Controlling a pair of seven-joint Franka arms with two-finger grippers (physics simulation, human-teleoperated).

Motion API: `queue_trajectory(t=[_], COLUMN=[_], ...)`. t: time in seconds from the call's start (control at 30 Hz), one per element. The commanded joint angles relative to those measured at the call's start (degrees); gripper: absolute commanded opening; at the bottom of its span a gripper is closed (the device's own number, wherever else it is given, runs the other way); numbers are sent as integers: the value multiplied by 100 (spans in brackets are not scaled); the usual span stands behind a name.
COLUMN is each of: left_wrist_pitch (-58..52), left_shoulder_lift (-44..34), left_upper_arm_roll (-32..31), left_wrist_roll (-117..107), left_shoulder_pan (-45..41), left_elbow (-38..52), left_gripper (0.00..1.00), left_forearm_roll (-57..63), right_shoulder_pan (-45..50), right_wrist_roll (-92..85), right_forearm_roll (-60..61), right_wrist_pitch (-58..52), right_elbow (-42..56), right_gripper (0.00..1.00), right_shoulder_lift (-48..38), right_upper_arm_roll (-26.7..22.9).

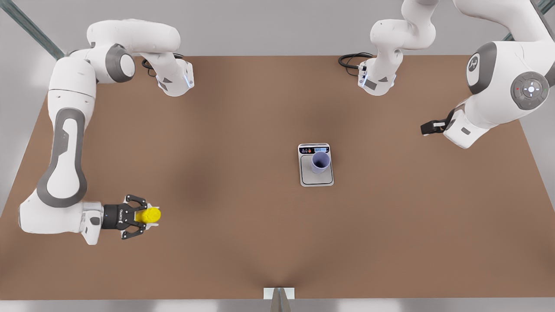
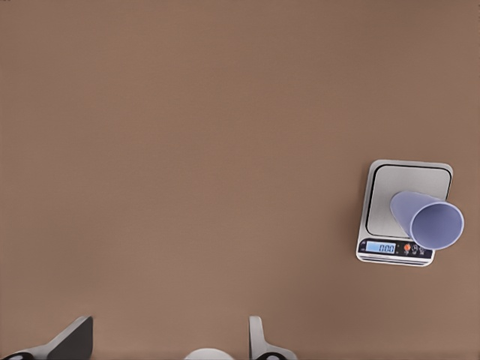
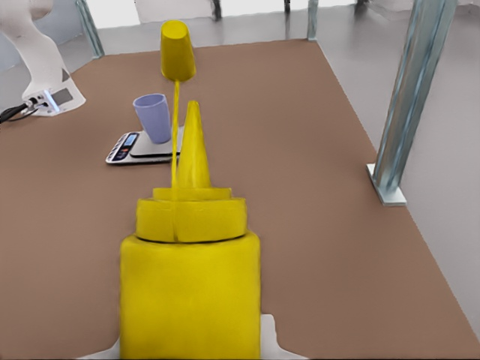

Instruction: Move cup to the weight, pick up sauce bottle, pour sauce

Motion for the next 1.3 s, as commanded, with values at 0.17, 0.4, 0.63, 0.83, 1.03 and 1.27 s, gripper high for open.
queue_trajectory(t=[0.17, 0.4, 0.63, 0.83, 1.03, 1.27], left_wrist_pitch=[0, -184, -141, -141, -141, -176], left_shoulder_lift=[0, 52, 105, 114, 219, 211], left_upper_arm_roll=[0, 0, 0, 0, 0, 0], left_wrist_roll=[-9, 9, 18, 9, 9, 9], left_shoulder_pan=[14, 14, 23, 23, 23, 14], left_elbow=[0, 0, 9, 9, 9, 9], left_gripper=[100, 100, 100, 100, 100, 100], left_forearm_roll=[0, 0, 26, 87, 87, 87], right_shoulder_pan=[53, 26, 79, 70, 0, 26], right_wrist_roll=[-1064, -1890, -2295, -2233, -1636, -1644], right_forearm_roll=[1253, 2396, 2888, 2941, 2862, 2782], right_wrist_pitch=[217, -223, -478, -495, -495, -478], right_elbow=[-301, -459, -459, -608, -653, -661], right_gripper=[56, 57, 58, 61, 60, 61], right_shoulder_lift=[586, 1052, 1509, 1641, 1623, 1623], right_upper_arm_roll=[2, 11, 11, 11, -24, -24])
